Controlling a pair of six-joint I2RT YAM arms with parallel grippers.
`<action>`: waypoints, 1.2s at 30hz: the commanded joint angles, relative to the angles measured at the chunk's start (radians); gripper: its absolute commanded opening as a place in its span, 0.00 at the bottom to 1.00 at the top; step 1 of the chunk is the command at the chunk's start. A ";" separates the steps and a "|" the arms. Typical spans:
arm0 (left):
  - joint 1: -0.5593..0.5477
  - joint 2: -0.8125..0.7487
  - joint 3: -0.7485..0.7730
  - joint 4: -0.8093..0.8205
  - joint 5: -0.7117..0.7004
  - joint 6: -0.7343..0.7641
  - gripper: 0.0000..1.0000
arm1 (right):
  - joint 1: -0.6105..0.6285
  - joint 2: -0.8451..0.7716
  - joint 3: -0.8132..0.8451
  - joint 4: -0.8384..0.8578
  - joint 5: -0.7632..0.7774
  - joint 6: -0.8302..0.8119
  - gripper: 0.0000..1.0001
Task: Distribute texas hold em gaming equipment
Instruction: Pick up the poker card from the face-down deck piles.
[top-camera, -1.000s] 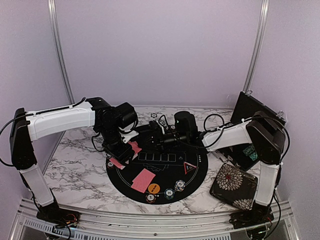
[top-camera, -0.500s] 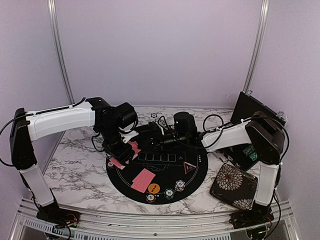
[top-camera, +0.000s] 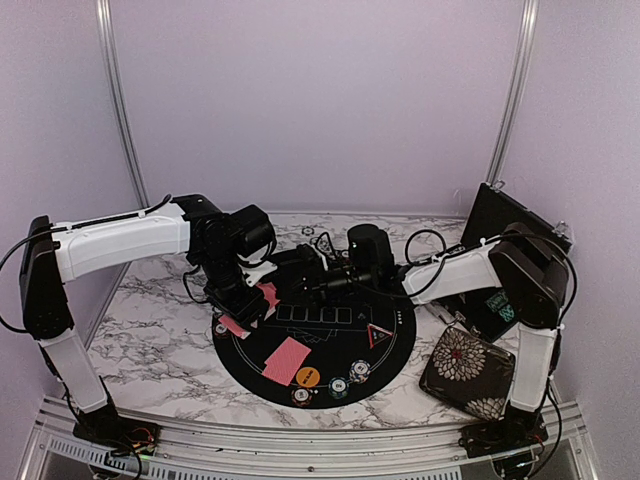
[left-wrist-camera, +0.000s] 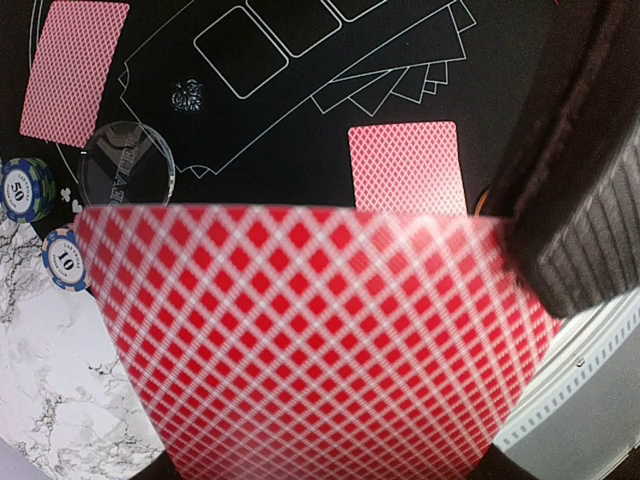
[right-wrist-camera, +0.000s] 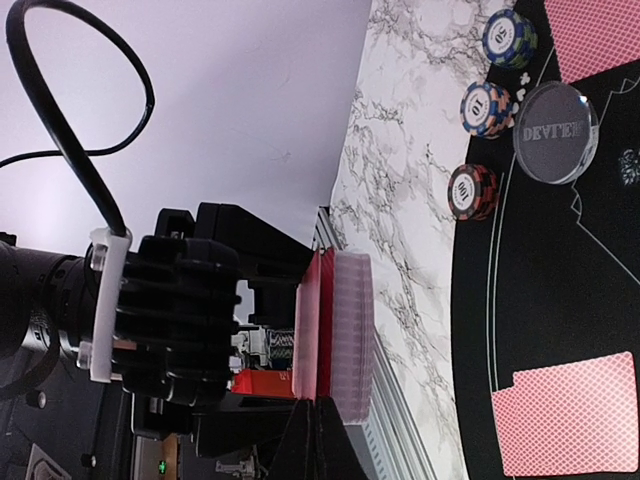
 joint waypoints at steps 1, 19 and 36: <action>-0.003 -0.018 0.013 -0.006 0.007 0.009 0.44 | -0.002 0.019 -0.010 0.066 -0.022 0.040 0.00; -0.002 -0.022 0.005 -0.004 0.004 0.008 0.44 | -0.041 -0.014 -0.067 0.162 -0.022 0.116 0.00; -0.002 -0.025 0.007 -0.004 -0.001 0.006 0.44 | -0.092 -0.056 -0.131 0.229 -0.035 0.160 0.00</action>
